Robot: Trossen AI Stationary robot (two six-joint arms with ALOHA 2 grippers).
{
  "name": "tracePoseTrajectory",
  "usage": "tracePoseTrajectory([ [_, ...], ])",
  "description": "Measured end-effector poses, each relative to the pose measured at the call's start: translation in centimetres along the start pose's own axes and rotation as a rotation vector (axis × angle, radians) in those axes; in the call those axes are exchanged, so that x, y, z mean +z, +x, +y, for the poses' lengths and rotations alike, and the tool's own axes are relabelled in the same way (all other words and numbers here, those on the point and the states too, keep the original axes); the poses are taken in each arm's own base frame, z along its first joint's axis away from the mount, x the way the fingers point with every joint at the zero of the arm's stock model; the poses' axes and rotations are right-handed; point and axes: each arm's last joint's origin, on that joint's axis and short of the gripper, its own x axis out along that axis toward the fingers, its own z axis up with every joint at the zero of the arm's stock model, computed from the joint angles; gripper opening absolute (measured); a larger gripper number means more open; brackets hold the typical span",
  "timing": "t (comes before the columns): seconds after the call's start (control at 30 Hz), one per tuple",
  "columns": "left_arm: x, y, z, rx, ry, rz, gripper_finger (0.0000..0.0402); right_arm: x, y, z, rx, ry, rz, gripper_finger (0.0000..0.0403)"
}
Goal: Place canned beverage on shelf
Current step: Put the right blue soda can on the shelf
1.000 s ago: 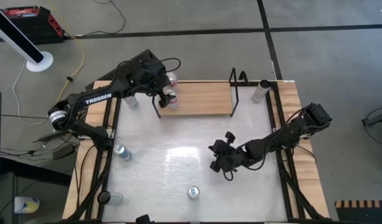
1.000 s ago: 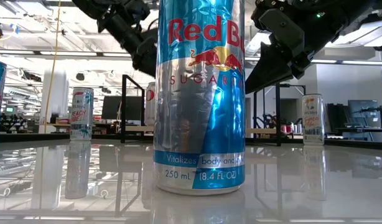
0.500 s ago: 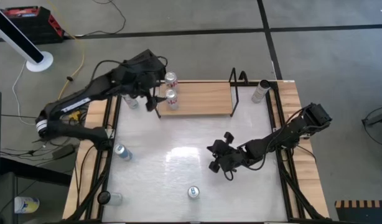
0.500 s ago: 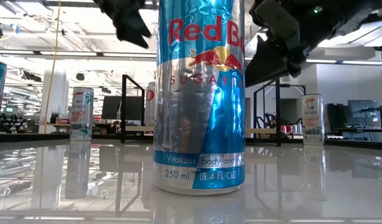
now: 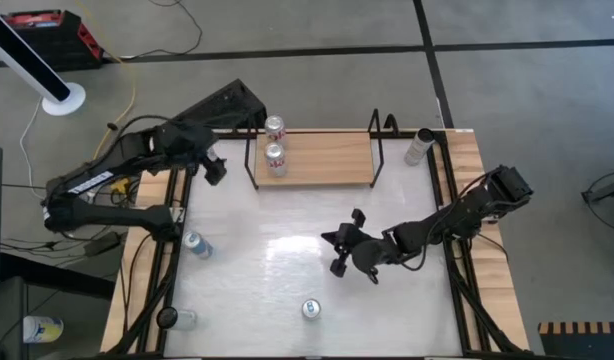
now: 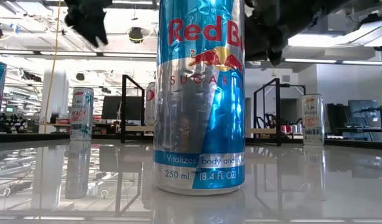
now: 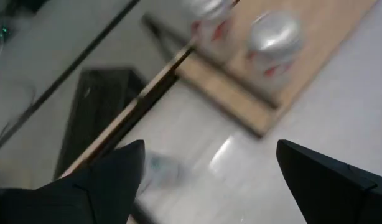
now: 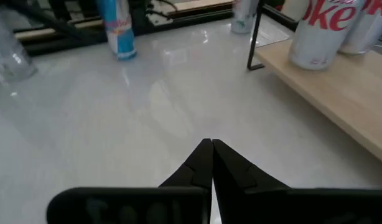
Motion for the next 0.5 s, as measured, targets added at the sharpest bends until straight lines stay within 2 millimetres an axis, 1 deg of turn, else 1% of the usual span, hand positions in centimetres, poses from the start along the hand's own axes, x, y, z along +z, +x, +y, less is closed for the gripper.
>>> tracePoseTrajectory([
  [0.07,-0.1,1.1,0.6,0.015,-0.019,0.078,0.0347,0.3,0.3,-0.3,-0.01,0.015,-0.01,0.0039],
  [0.17,0.2,3.4,1.9,0.046,-0.052,0.172,0.0347,0.5,0.6,-0.7,-0.021,0.03,-0.02,0.0041],
  [0.23,0.4,5.0,3.4,0.096,-0.083,0.226,0.0347,0.6,0.7,-0.8,-0.026,0.032,-0.02,0.0041],
  [0.33,0.0,7.2,6.1,0.158,-0.164,0.319,0.0347,0.6,0.8,-1.0,-0.032,0.031,-0.017,0.0042],
  [0.43,-0.6,9.0,8.5,0.153,-0.246,0.395,0.0347,0.4,0.9,-1.1,-0.04,0.015,-0.002,0.0042],
  [0.5,-0.8,9.6,9.1,0.11,-0.272,0.407,0.0347,0.3,0.9,-1.2,-0.048,0.001,0.014,0.0042],
])
